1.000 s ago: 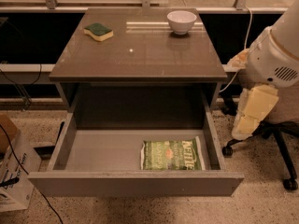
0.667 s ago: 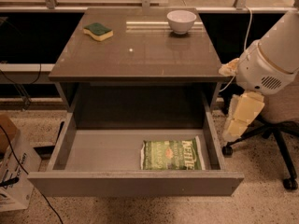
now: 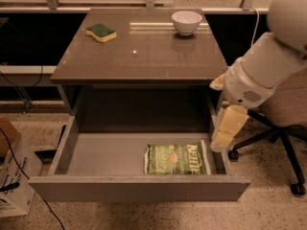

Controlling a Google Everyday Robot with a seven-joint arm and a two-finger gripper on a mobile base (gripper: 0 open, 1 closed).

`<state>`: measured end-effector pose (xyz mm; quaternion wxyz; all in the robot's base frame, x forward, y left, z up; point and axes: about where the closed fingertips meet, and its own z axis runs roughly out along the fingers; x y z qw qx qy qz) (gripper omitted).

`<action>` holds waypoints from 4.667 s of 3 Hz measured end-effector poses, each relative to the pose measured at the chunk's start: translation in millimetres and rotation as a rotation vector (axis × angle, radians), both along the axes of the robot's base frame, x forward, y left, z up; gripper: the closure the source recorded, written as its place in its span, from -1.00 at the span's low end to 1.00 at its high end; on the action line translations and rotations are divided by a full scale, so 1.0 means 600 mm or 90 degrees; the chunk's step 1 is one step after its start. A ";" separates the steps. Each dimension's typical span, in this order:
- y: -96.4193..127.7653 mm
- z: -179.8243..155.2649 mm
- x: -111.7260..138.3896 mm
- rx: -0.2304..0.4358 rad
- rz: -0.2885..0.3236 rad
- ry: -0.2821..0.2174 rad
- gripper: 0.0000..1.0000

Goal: Pick green jalapeno chip bag from top drawer and place on counter

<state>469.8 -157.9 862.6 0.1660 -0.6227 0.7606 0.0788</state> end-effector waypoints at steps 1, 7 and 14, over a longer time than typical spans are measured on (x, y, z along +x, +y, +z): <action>0.027 -0.053 0.017 0.011 0.006 0.023 -1.00; 0.039 -0.414 0.090 0.010 -0.003 0.211 -1.00; 0.019 -0.050 0.138 0.185 0.012 0.008 1.00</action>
Offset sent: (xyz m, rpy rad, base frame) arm 0.0385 0.0412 -0.1168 0.0456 0.1371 0.0236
